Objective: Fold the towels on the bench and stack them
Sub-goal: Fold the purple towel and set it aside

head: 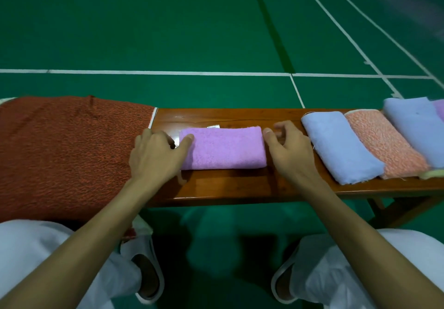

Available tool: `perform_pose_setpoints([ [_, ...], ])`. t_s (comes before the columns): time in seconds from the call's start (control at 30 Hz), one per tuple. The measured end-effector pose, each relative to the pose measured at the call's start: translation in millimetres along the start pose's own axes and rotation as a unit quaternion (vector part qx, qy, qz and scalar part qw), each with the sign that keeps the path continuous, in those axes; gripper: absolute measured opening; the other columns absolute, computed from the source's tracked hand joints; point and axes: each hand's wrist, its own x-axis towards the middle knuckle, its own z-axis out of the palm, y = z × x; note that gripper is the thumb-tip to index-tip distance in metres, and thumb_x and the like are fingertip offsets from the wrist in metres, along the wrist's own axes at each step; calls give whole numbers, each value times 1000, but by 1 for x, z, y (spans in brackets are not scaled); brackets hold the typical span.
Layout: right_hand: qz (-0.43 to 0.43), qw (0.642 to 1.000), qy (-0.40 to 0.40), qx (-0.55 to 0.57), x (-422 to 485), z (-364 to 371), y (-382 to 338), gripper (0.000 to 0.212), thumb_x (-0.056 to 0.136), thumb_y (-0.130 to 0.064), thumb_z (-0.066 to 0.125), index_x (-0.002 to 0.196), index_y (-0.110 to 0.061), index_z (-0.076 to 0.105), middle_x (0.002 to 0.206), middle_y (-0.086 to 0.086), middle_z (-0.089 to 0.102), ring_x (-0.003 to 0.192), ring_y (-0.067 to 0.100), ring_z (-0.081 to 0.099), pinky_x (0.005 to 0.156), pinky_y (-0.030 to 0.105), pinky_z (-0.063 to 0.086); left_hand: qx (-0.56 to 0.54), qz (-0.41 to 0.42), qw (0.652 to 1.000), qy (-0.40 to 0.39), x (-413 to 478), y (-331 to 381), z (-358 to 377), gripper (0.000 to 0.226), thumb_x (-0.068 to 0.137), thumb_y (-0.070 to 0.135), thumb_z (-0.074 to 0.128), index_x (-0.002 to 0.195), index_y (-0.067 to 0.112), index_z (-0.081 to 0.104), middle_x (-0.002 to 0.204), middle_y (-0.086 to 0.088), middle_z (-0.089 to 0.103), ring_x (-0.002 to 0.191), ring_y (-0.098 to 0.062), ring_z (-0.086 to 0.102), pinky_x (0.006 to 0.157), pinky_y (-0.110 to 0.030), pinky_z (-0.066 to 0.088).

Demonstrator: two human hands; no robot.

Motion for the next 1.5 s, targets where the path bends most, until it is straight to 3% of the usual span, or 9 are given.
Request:
perform_pose_setpoints([
  [0.07,58,997,-35,-39,4,-2,-3,51,102,-56,49,127,-13,60,100,-1,67,96,20,63,84,43,55,-21,-2,999,-26,3,2,2,71,76,83,47,64,15,64,94,-17,63,96,-39,60,68,-38,41],
  [0.33,82,990,-76,-85,7,9,-10,44,92,-58,63,93,-14,59,85,2,59,84,25,58,58,30,32,-35,1,997,-62,6,30,16,57,81,59,76,59,12,51,85,-15,55,88,-35,56,65,-35,32],
  [0.53,99,992,-67,44,8,10,-8,29,92,-41,66,95,-12,68,91,5,68,87,24,65,71,39,55,-263,-37,953,-144,3,43,13,26,95,37,71,105,13,64,101,-2,67,92,-17,64,65,-29,48],
  [0.67,133,972,-37,191,9,-3,-7,23,91,-27,69,110,-12,66,105,6,68,98,20,64,84,42,55,-426,-89,877,-203,10,48,11,48,88,37,78,127,15,61,122,-4,70,106,-21,70,85,-39,62],
  [0.87,186,926,21,328,14,-36,15,37,85,-13,80,114,-18,58,110,4,67,101,25,68,63,33,56,-507,-81,845,-147,22,85,25,49,87,25,82,128,12,58,124,-8,66,103,-23,69,59,-27,59],
  [1.1,197,893,93,395,11,-83,52,41,82,-3,76,116,-12,56,89,7,66,64,8,63,43,23,48,-486,23,867,-106,27,172,65,45,88,20,81,127,18,58,95,-2,64,79,-13,62,67,-23,52],
  [1.2,223,891,107,381,12,-110,72,53,61,-19,71,113,-13,60,101,6,60,81,16,60,47,26,52,-505,19,852,-139,29,217,85,51,84,22,85,127,17,58,96,-5,66,81,-15,64,72,-29,56],
  [1.37,265,869,121,399,17,-153,109,11,73,-7,68,80,-13,61,68,4,57,63,24,51,46,25,45,-523,16,835,-168,36,290,125,64,55,46,93,109,26,63,111,-12,72,101,-30,73,90,-56,60],
  [1.5,275,875,169,360,19,-185,142,8,84,-6,72,80,-7,65,64,8,59,54,25,56,51,33,50,-468,93,867,-146,37,346,152,38,79,33,88,105,21,63,102,6,64,97,-16,63,91,-31,54],
])
